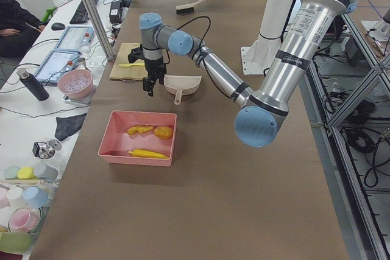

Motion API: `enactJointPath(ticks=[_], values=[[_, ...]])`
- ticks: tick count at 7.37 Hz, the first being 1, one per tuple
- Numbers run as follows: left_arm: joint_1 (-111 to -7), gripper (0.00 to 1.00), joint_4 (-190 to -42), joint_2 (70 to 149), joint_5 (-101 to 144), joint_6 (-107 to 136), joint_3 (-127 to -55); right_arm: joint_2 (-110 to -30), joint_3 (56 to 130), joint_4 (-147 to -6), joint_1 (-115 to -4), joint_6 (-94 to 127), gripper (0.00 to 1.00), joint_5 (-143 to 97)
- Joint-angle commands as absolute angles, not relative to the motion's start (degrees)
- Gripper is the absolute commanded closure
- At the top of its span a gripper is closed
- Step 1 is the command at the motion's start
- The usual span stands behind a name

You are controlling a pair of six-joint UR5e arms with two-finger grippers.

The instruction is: Sweep and dump trash into bin

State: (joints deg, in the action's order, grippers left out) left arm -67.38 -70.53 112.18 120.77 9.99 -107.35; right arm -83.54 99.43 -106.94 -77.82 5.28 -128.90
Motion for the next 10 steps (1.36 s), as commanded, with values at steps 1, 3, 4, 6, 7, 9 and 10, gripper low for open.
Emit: enactJointPath(ticks=[1,3,4,6,7,9,10], values=[[-75.88,0.02,-70.75,107.0,122.94,5.75,-106.79,-80.95,85.32,-101.47,-86.98,-8.4,0.0,-128.93],[-88.09,0.02,-70.49,103.9,129.96,-3.82,-99.54,-81.21,77.55,-93.36,-90.34,-8.7,0.0,-130.24],[-91.55,0.02,-71.1,103.1,130.16,-8.65,-93.92,-81.47,76.82,-93.17,-90.87,-8.7,0.0,-130.95],[-93.69,0.02,-72.67,100.66,130.17,-18.87,-86.68,-81.21,77.78,-93.08,-91.75,-8.53,0.0,-131.04],[-94.13,0.02,-74.25,99.59,130.25,-18.81,-86.05,-81.3,77.96,-93.08,-91.76,-8.44,0.0,-131.04],[-94.13,0.02,-80.2,97.84,132.27,-11.22,-85.69,-81.73,78.22,-93.08,-91.67,-8.17,0.0,-130.96],[-94.04,0.02,-85.12,96.78,132.36,-6.99,-85.78,-81.48,80.22,-93.08,-91.76,-6.26,0.0,-130.96]])
